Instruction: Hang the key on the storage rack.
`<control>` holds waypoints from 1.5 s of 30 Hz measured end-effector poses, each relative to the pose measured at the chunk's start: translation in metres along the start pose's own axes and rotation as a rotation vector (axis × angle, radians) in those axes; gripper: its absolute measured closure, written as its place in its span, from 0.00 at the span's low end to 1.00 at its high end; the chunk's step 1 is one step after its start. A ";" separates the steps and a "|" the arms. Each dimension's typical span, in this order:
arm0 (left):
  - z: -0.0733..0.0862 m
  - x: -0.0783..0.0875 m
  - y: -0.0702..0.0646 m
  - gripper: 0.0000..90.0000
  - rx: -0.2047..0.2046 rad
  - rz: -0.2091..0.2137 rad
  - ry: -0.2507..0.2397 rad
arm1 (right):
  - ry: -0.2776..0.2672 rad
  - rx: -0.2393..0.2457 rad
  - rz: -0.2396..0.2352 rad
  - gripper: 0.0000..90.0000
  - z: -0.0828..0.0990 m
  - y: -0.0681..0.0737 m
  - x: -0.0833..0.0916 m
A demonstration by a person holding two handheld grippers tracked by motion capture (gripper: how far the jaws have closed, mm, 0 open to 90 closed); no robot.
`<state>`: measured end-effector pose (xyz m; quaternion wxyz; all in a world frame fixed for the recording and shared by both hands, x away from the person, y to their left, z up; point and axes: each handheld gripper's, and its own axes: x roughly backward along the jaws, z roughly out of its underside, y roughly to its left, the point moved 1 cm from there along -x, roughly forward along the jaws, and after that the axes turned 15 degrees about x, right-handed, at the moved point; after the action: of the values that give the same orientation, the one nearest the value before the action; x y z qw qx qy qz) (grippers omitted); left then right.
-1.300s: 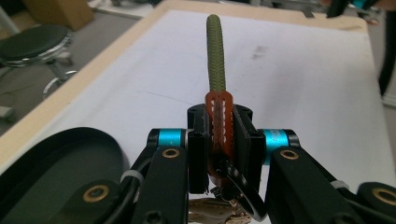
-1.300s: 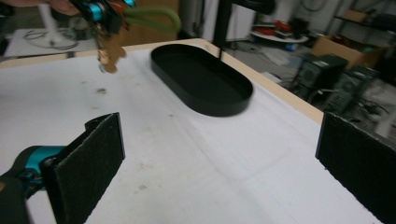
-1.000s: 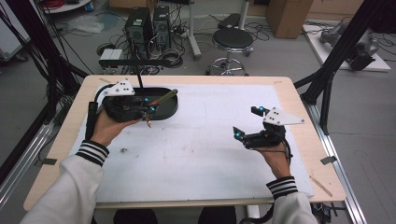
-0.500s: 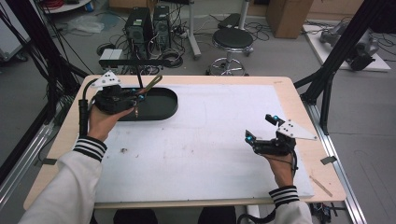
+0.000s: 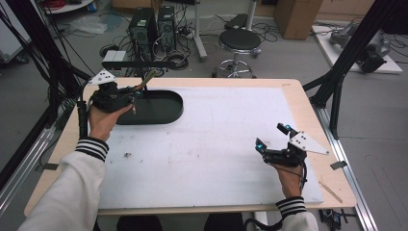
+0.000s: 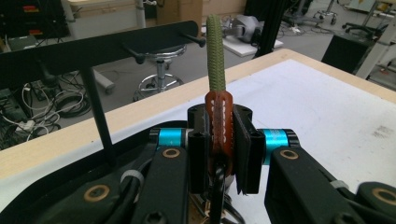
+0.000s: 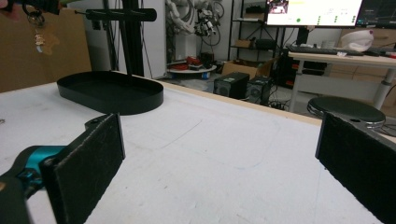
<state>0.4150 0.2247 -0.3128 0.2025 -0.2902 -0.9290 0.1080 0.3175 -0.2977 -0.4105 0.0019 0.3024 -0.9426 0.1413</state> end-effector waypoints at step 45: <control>-0.004 -0.035 0.033 0.86 0.053 -0.092 0.031 | -0.049 -0.010 0.040 0.00 0.041 0.009 0.011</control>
<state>0.4594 0.2311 -0.3309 0.2294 -0.2435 -0.9348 0.1188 0.3066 -0.3080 -0.4511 -0.0223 0.2867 -0.9490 0.1293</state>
